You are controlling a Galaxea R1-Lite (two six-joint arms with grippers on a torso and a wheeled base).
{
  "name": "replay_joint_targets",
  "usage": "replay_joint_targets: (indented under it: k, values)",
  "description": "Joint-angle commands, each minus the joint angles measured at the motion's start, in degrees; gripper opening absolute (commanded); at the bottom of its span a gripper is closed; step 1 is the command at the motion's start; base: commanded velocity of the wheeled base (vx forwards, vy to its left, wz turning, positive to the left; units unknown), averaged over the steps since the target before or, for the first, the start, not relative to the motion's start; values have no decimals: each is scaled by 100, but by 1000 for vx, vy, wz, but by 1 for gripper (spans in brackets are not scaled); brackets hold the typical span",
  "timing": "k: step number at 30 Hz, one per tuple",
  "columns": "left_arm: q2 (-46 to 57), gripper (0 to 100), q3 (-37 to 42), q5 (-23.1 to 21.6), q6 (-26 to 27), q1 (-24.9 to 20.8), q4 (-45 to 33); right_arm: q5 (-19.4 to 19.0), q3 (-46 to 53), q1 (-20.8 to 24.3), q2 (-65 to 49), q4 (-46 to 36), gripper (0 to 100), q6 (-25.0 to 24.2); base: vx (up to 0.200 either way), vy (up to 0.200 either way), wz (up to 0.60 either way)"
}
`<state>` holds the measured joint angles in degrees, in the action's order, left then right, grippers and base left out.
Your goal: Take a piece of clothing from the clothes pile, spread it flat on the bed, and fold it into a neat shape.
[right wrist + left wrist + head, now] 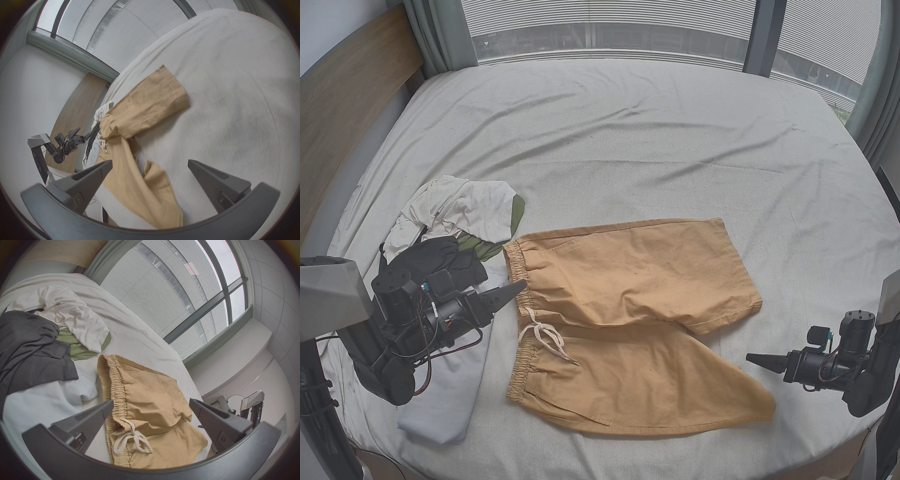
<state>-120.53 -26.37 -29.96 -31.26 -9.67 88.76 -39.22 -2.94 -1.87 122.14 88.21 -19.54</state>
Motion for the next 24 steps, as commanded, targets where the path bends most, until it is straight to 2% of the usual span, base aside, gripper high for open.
replay_joint_targets:
  k: [1, 10, 15, 22, 24]
  values:
    - [-32, 100, 9, -1, -3, -35, 1, -7, 276, 11, 311, 3, 100, 161, 0, 0, 0]
    - [-111, 100, 0, 17, -3, -44, 1, 11, 294, 20, 636, -155, 100, 188, 0, 0, 0]
    - [-182, 100, -26, 26, 6, -44, 1, -183, 294, 143, 583, -225, 100, 170, 0, 0, 0]
    - [-261, 100, -53, 26, 6, -44, 1, -209, 294, 433, 486, -225, 100, -76, 0, 0, 0]
    - [-261, 100, -61, 26, -3, -44, 10, -218, 294, 670, 223, -234, 100, -410, 0, 0, 0]
